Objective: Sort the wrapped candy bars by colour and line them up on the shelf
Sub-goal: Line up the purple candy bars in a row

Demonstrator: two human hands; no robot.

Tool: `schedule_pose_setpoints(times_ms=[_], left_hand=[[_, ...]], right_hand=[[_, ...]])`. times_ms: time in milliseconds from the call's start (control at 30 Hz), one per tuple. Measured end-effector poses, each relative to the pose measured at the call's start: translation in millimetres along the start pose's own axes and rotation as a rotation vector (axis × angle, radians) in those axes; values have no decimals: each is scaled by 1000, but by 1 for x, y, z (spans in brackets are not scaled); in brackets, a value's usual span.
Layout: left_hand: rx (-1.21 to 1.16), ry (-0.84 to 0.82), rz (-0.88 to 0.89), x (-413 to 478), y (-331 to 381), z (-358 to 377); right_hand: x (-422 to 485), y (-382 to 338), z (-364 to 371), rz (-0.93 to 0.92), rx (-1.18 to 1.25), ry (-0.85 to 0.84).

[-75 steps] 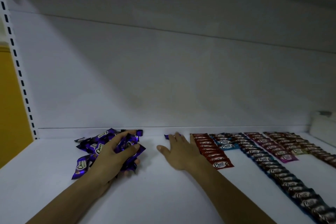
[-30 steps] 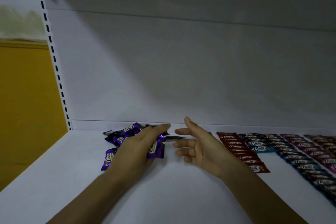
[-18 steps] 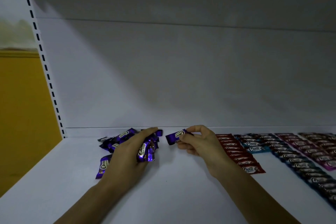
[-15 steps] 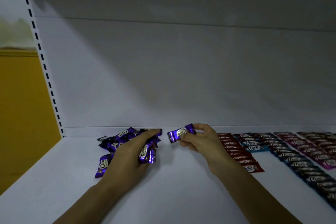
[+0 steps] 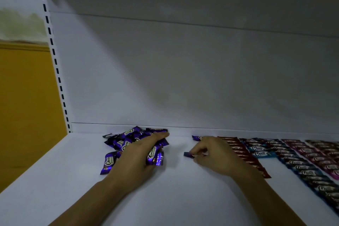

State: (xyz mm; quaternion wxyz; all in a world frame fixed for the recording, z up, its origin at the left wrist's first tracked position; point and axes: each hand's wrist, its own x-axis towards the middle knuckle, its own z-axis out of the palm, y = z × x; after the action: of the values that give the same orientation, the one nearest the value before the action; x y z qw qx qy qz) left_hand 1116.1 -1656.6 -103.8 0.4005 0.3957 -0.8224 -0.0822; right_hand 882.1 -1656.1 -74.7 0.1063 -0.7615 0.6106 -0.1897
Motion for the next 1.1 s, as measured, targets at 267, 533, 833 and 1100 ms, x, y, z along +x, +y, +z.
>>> schedule_pose_setpoints(times_ms=[267,533,833,1100], left_hand=[[27,-14,-10,0,1,1],[31,-26,-27,0,2,0],[51,-56,-17,0,1,0],[46,-72,-23,0,2,2]], right_hand=[[-2,7,-16,128,-153,63],[7,21,-9,174,-386,137],[31,41,10,194,-500,332],[29,44,15,143,-507,361]])
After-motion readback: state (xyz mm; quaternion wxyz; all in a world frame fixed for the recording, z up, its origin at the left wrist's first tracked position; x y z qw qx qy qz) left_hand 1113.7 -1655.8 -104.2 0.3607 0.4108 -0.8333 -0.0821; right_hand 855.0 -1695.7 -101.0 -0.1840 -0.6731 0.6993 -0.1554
